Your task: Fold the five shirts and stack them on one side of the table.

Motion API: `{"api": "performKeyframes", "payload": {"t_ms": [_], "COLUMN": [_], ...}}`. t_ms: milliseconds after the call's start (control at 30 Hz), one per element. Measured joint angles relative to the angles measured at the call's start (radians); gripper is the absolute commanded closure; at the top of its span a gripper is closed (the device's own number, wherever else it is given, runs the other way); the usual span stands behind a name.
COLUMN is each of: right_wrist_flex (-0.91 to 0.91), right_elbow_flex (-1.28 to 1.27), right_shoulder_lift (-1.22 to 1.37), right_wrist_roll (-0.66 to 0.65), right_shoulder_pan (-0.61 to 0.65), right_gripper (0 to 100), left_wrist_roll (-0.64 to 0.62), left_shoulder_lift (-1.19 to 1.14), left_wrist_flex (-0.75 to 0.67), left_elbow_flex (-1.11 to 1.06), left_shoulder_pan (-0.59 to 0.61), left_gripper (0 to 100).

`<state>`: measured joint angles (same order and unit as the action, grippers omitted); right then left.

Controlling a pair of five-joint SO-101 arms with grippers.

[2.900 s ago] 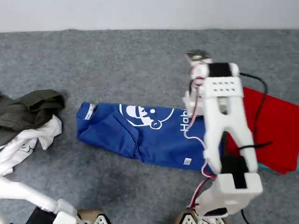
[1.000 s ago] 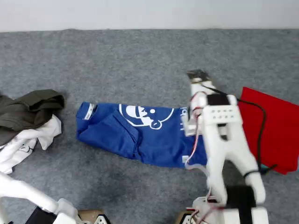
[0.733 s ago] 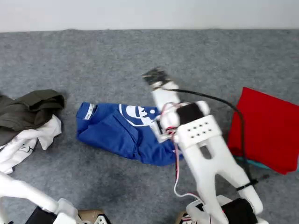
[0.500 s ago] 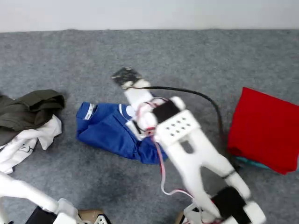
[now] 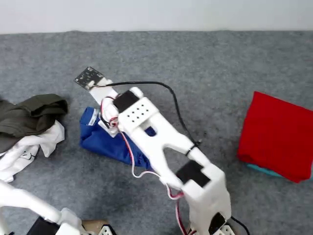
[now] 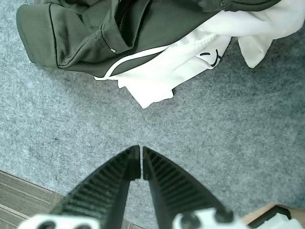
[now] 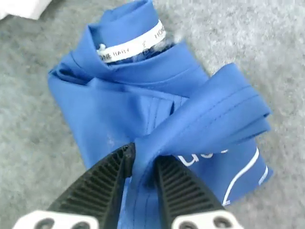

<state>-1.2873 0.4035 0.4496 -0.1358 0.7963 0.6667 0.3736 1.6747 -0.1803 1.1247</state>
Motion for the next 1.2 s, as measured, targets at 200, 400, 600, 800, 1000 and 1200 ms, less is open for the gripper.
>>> {"api": "performKeyframes", "payload": {"t_ms": [200, 400, 600, 800, 1000, 1200], "right_wrist_flex": [-0.063, -0.152, -0.31, -0.465, -0.466, -0.466], "right_elbow_flex": [0.258, 0.463, 0.617, 0.743, 0.761, 0.749], "right_shoulder_lift": [0.18, 0.316, 0.373, 0.373, 0.362, 0.296], "right_wrist_roll": [0.0, 0.0, 0.0, -0.092, -0.123, -0.123], "right_shoulder_pan": [0.011, 0.049, 0.083, 0.098, 0.014, -0.121], "right_gripper": [98.6, 81.1, 76.9, 77.9, 89.7, 70.3], "left_wrist_roll": [0.0, 0.0, 0.0, 0.0, 0.0, 0.0], "left_shoulder_lift": [0.0, 0.0, 0.0, 0.0, 0.0, 0.0], "left_wrist_flex": [0.0, 0.0, 0.0, 0.0, 0.0, 0.0], "left_elbow_flex": [0.0, 0.0, -0.018, -0.029, -0.029, -0.029], "left_shoulder_pan": [0.0, 0.0, -0.012, -0.031, -0.031, -0.031], "left_gripper": [97, 97, 97, 97, 97, 97]}}
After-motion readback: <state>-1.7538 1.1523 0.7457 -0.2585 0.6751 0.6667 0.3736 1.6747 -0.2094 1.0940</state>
